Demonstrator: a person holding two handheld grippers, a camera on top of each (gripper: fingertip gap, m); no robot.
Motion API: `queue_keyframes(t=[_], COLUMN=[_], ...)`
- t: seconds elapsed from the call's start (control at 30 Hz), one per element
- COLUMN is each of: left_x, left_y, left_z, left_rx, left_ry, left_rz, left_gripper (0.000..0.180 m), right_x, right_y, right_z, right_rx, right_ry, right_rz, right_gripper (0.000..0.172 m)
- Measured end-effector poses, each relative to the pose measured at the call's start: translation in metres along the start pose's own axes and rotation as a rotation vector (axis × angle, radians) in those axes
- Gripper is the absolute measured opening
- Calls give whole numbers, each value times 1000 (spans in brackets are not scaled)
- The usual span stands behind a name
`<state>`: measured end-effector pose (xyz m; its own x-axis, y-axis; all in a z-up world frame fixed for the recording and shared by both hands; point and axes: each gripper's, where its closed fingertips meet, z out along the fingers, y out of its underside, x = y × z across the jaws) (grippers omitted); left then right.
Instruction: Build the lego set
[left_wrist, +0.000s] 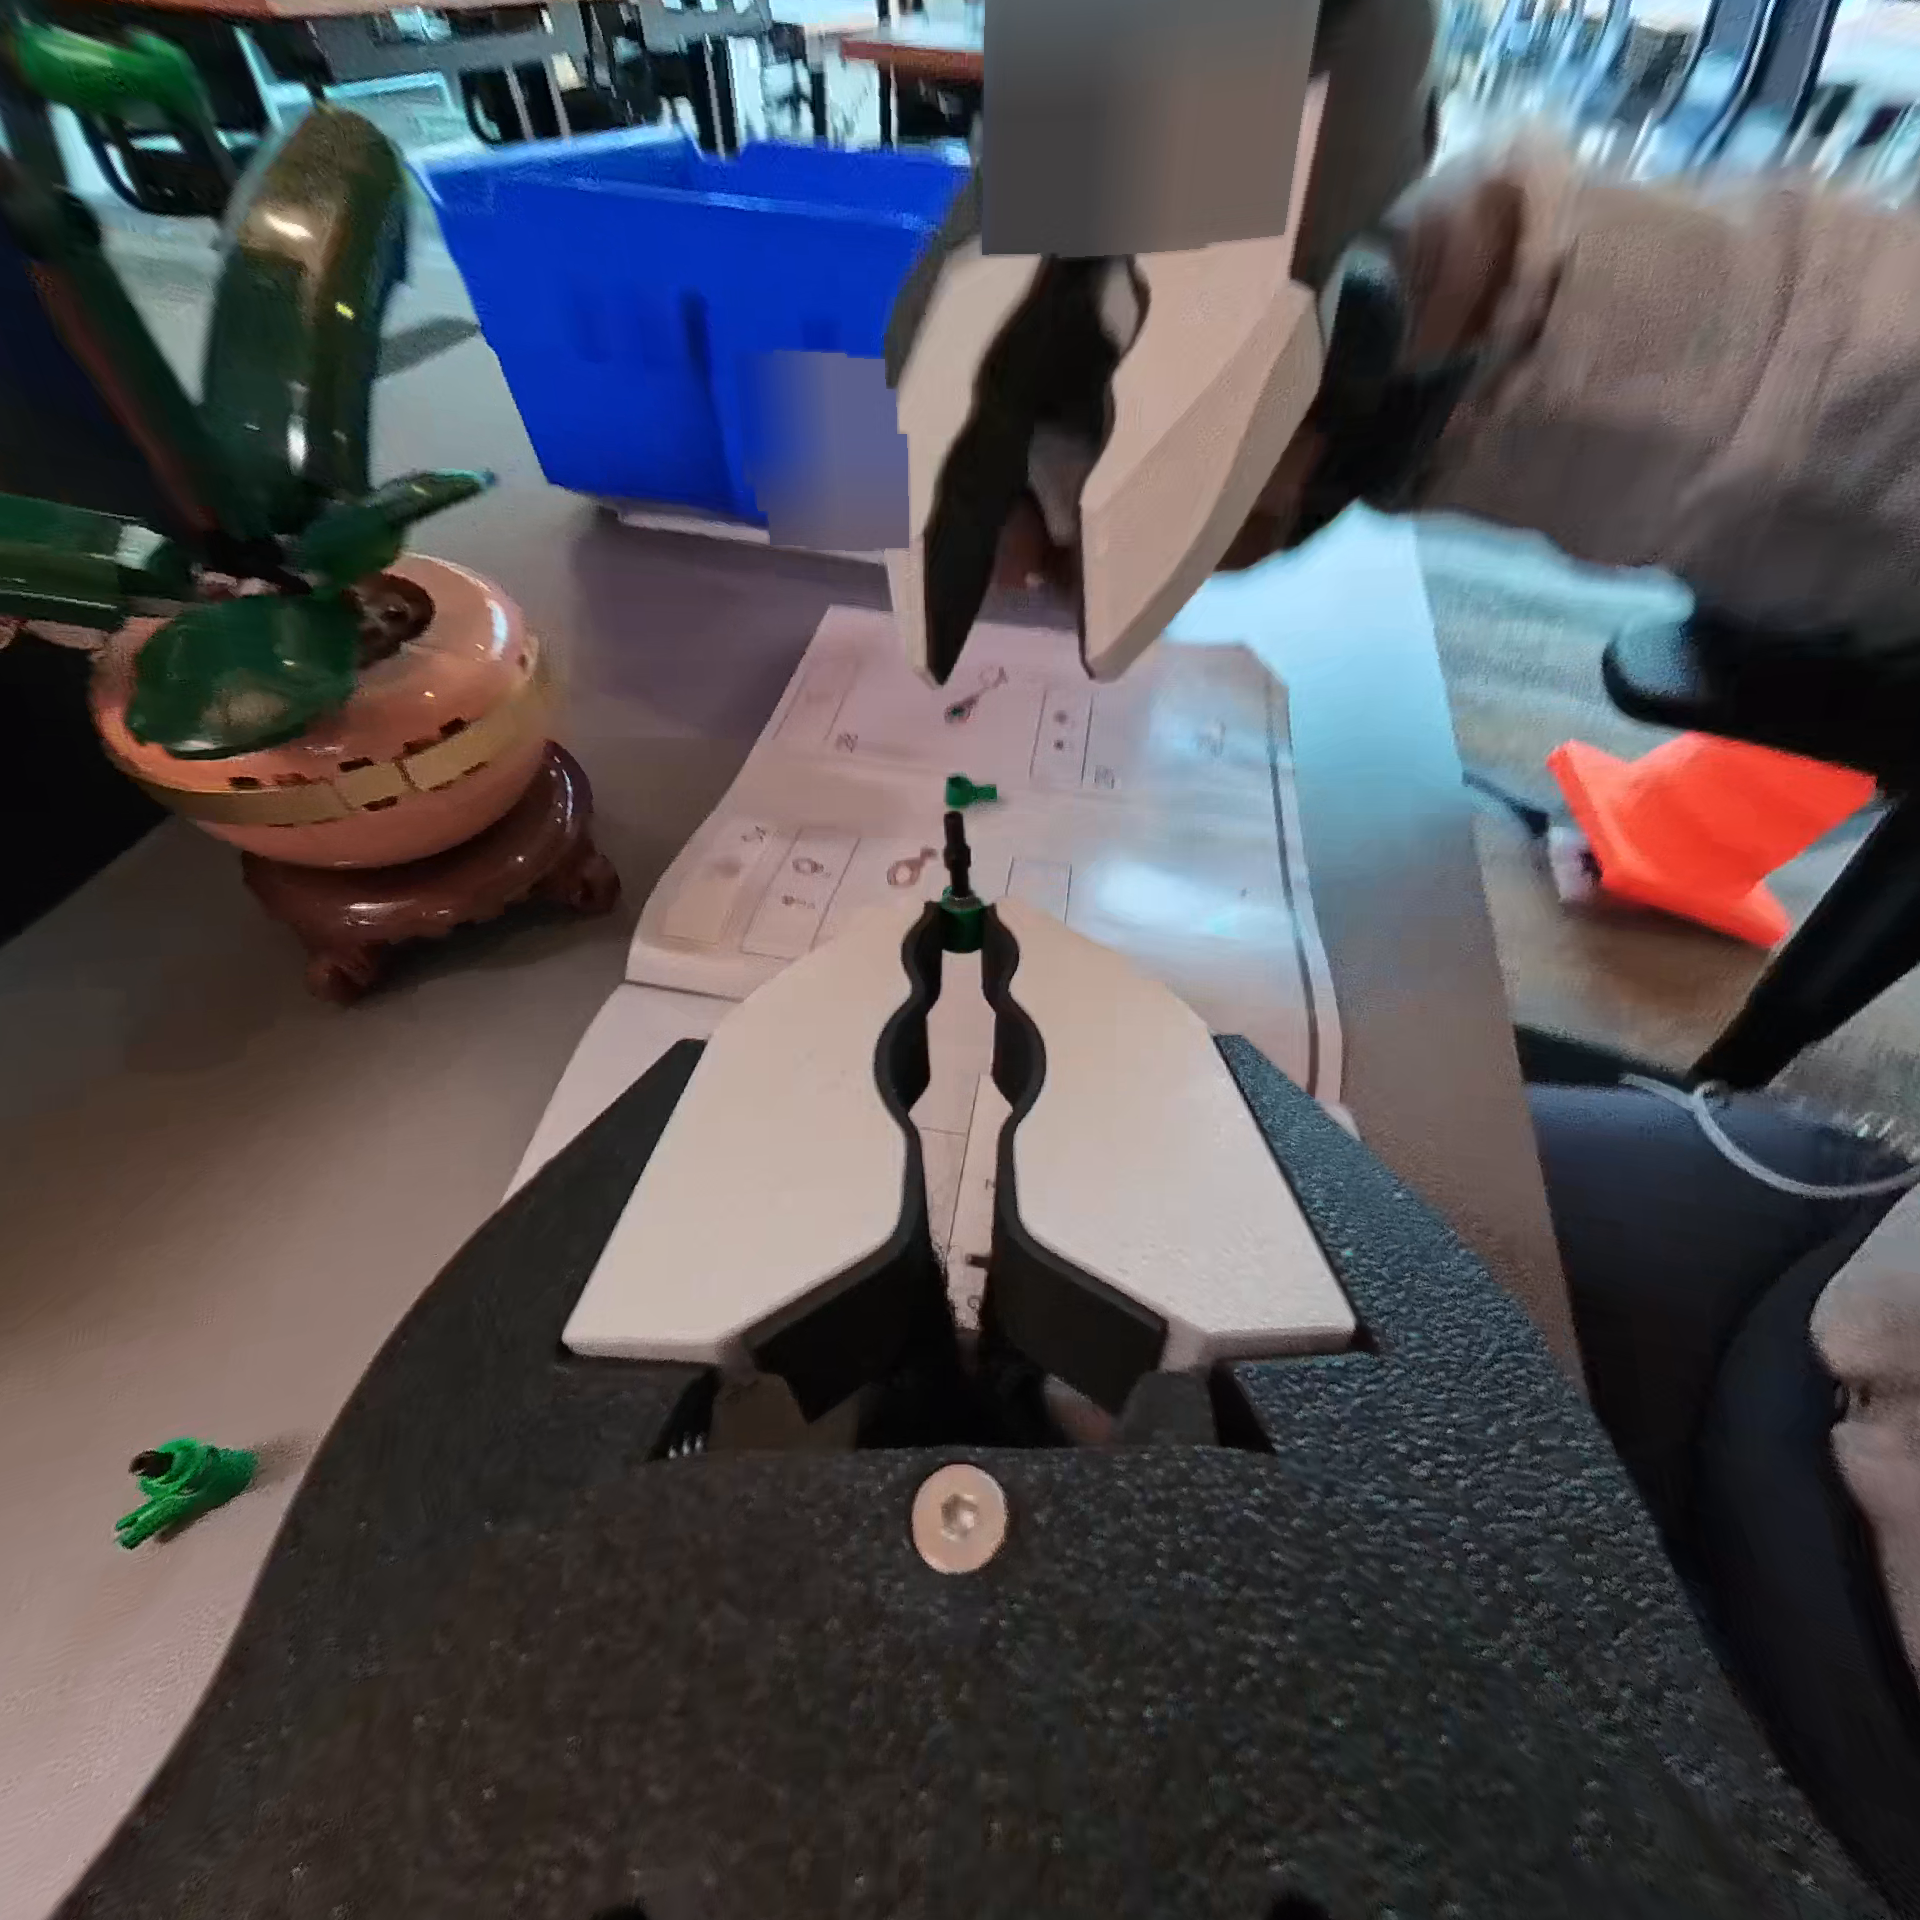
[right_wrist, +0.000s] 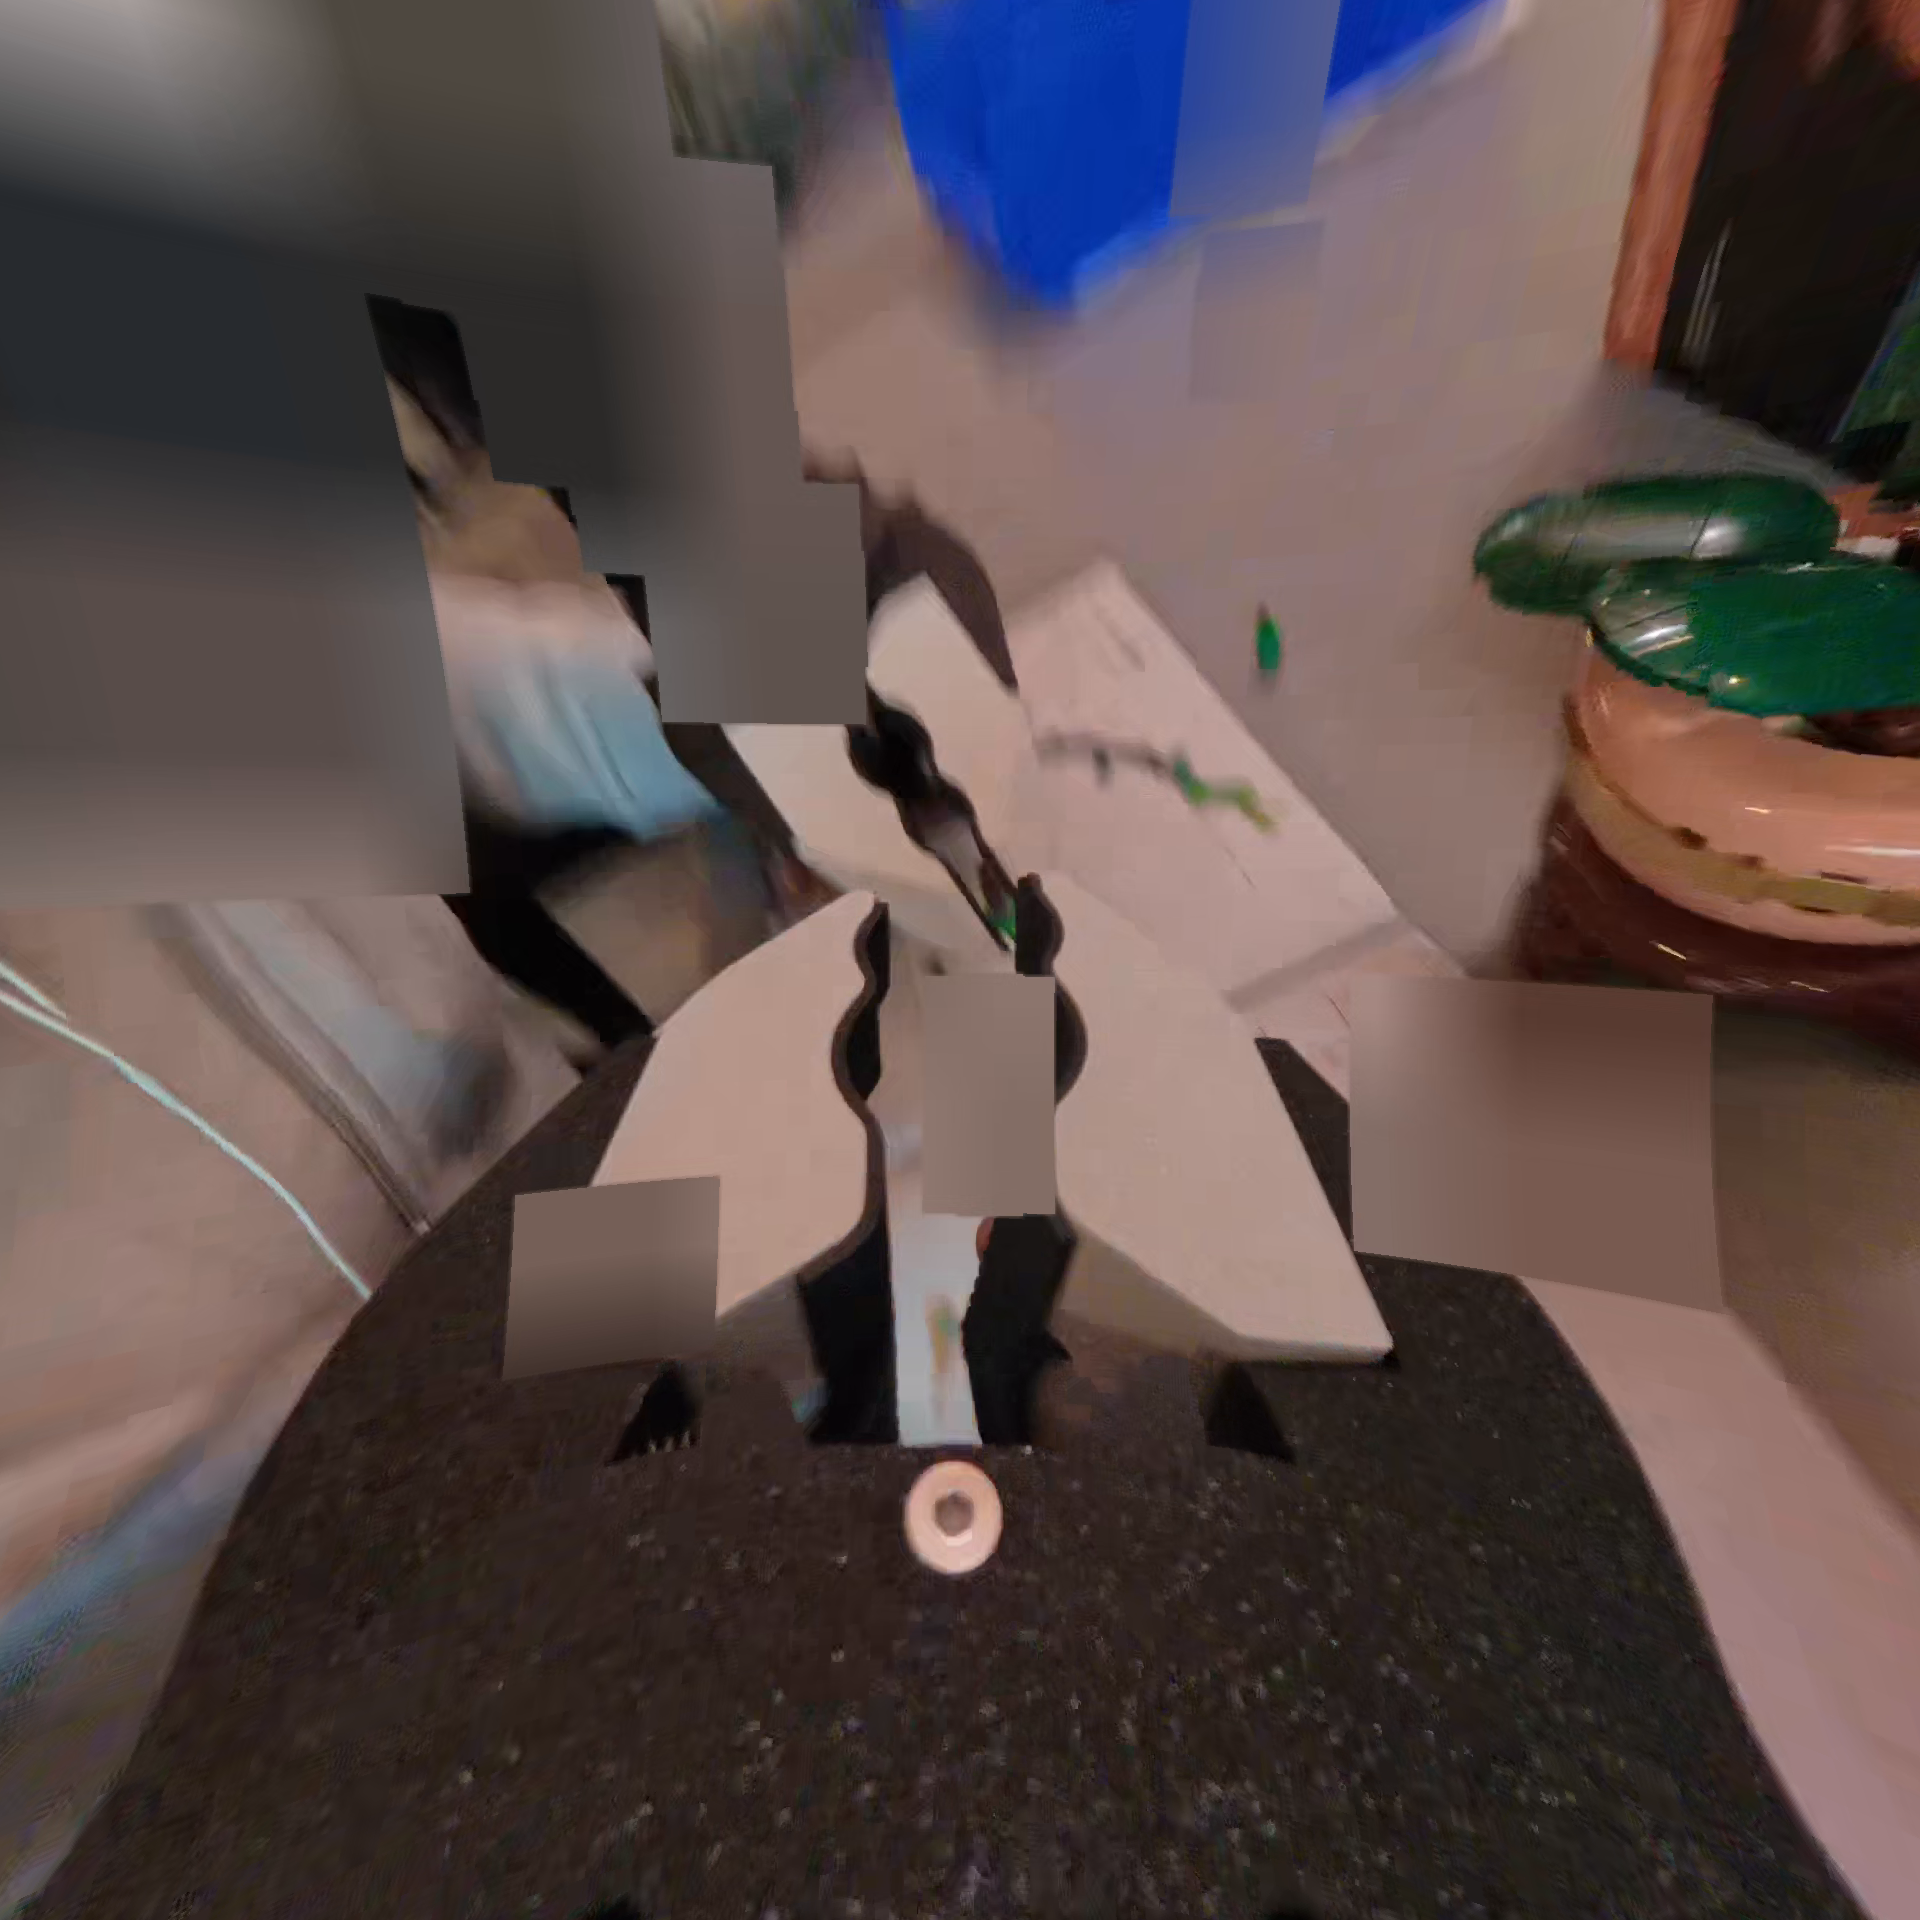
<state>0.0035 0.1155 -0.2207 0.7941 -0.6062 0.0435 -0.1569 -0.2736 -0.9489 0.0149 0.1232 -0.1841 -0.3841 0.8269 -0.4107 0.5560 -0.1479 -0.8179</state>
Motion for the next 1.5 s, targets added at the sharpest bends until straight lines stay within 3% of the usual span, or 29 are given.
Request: queue_keyframes(t=[0.07, 0.13, 0.27, 0.53, 0.73, 0.97, 1.5], left_x=[4, 8, 13, 20, 20, 20, 21], left_y=[8, 13, 19, 51, 54, 55, 55], left_z=[3, 5, 7, 11, 10, 10, 10], left_rx=[-65, -102, -147, -384, -403, -410, -412], left_ry=[0, 1, 20, 92, 100, 103, 112], left_rz=[53, 98, 122, 109, 98, 93, 80], left_gripper=[6, 6, 6, 6, 6, 6, 6], right_x=[4, 6, 2, 11, 8, 18, 20], right_y=[9, 8, 28, 39, 51, 56, 63], right_z=[-5, -3, 16, 9, 18, 24, 32], right_rx=[-257, -393, -587, -585, -513, -490, -583], right_ry=[118, 185, 150, 201, 173, 157, 135], right_rz=[-142, -252, -324, -304, -243, -245, -358], right_gripper=[22, 17, 12, 12, 5, 9, 8])
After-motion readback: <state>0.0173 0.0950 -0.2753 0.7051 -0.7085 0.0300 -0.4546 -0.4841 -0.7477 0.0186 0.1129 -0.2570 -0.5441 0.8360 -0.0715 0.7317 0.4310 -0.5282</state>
